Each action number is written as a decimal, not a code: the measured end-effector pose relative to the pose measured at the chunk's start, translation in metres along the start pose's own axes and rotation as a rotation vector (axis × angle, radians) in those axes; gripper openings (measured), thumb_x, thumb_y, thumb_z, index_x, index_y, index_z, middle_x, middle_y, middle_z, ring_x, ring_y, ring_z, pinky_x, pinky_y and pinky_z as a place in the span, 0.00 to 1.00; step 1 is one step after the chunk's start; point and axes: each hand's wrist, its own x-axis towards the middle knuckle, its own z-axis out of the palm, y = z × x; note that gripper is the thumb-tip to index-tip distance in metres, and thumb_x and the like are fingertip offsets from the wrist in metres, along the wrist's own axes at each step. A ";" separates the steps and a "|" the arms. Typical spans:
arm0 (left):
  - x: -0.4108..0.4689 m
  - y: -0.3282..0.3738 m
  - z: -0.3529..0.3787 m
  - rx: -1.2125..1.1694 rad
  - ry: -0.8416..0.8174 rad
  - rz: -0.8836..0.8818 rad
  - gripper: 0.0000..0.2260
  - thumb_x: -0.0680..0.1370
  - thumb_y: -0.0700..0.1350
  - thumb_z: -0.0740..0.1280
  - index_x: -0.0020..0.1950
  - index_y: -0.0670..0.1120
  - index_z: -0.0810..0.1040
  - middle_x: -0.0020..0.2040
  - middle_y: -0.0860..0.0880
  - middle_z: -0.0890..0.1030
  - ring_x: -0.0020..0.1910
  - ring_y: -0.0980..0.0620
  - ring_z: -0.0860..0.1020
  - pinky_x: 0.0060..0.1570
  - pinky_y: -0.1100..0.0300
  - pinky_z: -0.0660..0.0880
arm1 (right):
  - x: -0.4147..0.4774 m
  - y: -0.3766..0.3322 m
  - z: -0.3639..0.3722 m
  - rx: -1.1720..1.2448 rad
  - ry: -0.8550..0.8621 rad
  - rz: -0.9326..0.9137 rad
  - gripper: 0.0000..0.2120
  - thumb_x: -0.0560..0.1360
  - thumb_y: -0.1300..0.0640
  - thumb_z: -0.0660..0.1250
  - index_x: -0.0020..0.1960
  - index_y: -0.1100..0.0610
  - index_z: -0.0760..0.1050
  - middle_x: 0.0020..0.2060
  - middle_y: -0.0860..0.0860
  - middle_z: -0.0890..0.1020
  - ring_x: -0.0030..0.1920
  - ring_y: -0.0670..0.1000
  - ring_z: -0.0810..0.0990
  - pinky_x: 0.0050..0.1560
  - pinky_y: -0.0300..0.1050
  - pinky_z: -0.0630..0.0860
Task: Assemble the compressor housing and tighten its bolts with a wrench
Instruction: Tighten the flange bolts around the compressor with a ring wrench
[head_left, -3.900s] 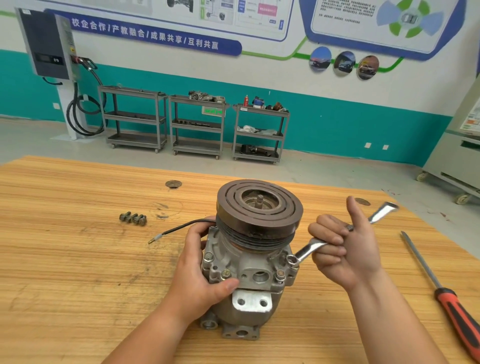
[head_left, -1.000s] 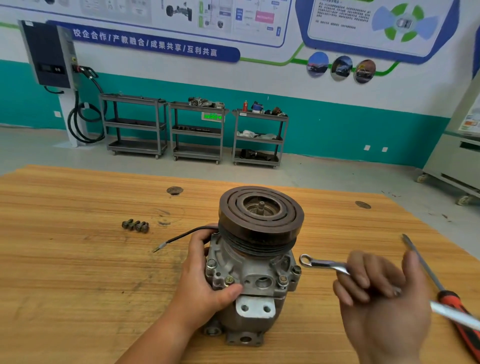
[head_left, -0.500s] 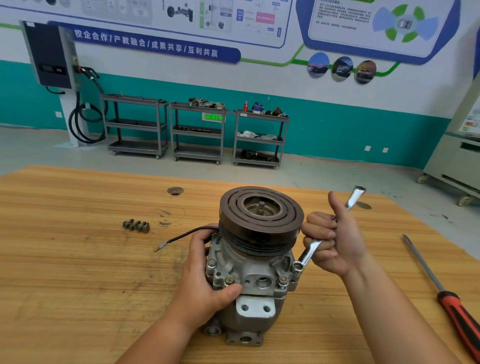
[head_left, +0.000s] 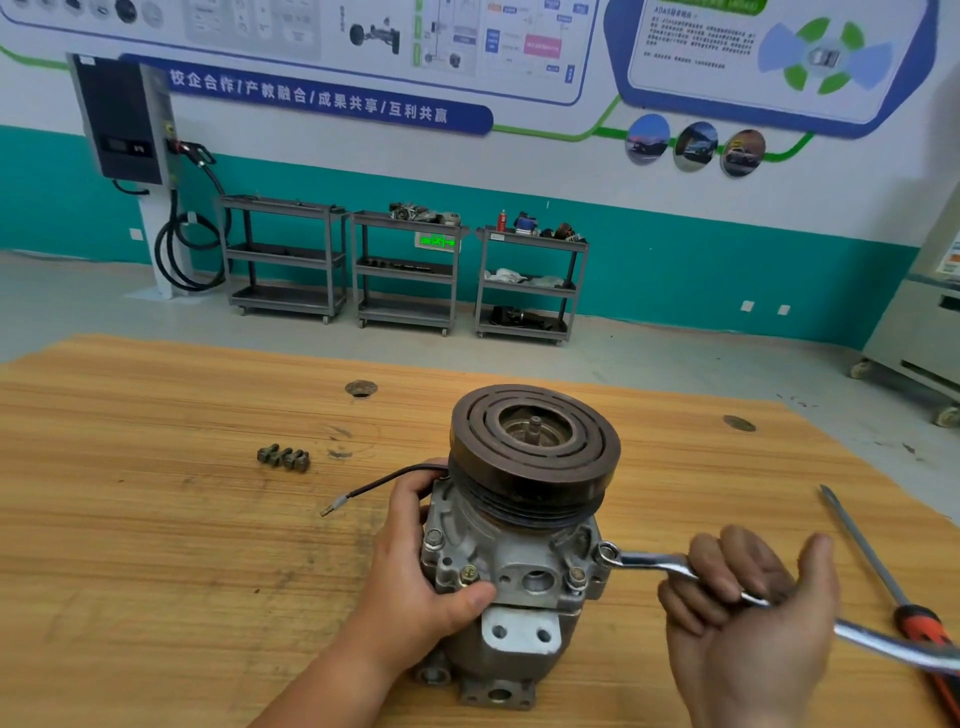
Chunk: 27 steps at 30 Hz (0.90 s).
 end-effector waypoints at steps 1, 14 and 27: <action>0.000 -0.001 -0.001 0.003 -0.003 0.002 0.38 0.57 0.60 0.73 0.64 0.58 0.64 0.56 0.59 0.79 0.56 0.57 0.79 0.51 0.66 0.75 | -0.008 0.004 0.001 0.023 0.046 -0.055 0.24 0.58 0.34 0.62 0.19 0.52 0.60 0.17 0.47 0.61 0.22 0.48 0.46 0.23 0.33 0.46; 0.000 0.002 0.001 -0.052 -0.014 -0.007 0.46 0.54 0.74 0.73 0.65 0.55 0.63 0.58 0.62 0.78 0.57 0.56 0.78 0.53 0.64 0.75 | -0.029 0.030 0.006 -0.150 0.065 -0.473 0.24 0.68 0.37 0.66 0.21 0.50 0.67 0.18 0.44 0.67 0.17 0.43 0.54 0.24 0.26 0.56; 0.003 -0.001 0.000 -0.090 0.002 0.032 0.39 0.53 0.72 0.76 0.61 0.69 0.66 0.58 0.58 0.78 0.58 0.51 0.79 0.53 0.60 0.76 | -0.060 0.056 0.008 -0.250 -0.052 -0.473 0.17 0.62 0.66 0.55 0.22 0.48 0.71 0.26 0.42 0.73 0.20 0.39 0.67 0.22 0.32 0.62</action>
